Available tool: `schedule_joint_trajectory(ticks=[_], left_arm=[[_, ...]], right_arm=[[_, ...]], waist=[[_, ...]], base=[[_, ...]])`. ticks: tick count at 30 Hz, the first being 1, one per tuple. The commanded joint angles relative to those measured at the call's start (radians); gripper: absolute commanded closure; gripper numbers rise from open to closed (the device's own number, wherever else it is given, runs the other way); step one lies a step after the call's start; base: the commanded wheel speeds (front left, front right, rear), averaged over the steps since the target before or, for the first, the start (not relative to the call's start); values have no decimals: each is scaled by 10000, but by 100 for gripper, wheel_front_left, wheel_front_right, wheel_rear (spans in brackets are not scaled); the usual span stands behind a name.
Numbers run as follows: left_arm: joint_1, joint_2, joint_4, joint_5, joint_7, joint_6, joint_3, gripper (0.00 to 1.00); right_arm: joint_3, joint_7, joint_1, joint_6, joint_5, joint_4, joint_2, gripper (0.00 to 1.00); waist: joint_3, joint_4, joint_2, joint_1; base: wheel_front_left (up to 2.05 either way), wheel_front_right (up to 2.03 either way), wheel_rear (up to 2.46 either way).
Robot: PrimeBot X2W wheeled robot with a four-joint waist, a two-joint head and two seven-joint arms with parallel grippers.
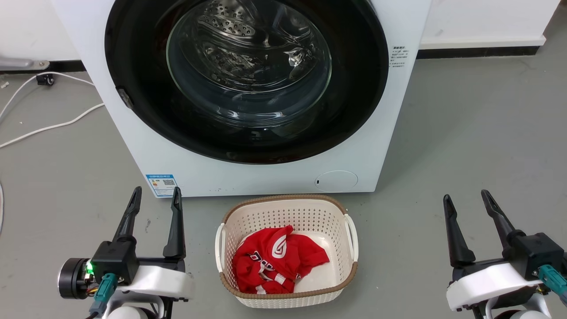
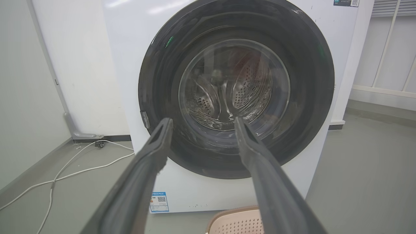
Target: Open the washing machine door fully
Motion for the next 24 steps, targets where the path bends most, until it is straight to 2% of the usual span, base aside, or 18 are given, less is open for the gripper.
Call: schedule_joint_trajectory(ticks=[1, 6, 7, 8, 9, 13, 15, 24], left_arm=[[109, -50, 24, 2, -75, -35, 43, 0], [99, -99, 60, 23, -75, -134, 136, 0], [107, -108, 62, 27, -75, -158, 154, 0], [118, -114, 63, 35, -75, -170, 166, 0], [124, -124, 67, 40, -75, -178, 177, 0], [132, -158, 84, 64, -75, -222, 214, 0], [120, -176, 91, 78, -75, -233, 228, 0], [-65, -226, 78, 102, -73, -271, 299, 0]], right_arm=[[-13, -42, 16, -3, 50, 26, 42, 0], [-42, -70, -23, -3, 224, 86, 41, 0], [-35, -53, -18, -3, 284, 109, 41, 39], [-20, -15, -16, -5, 294, 124, 41, 73], [-10, 4, -19, -5, 307, 136, 41, 100], [39, -16, -13, -5, 556, 147, 41, 100], [47, -86, -49, -3, 1182, 168, 41, 100], [-190, -453, -726, -3, 7460, 533, 36, 100]], waist=[[-1, 8, 0, 0], [-12, 8, 0, 0], [-22, 6, 0, 0], [-24, 3, 0, 0], [-27, 1, 0, 0], [-16, -9, 0, 0], [3, -12, 0, 0], [174, -35, 0, 0]], base=[[0, 0, 0], [0, 0, 0], [0, 0, 0], [0, 0, 0], [0, 0, 0], [0, 0, 0], [0, 0, 0], [0, 0, 0]])
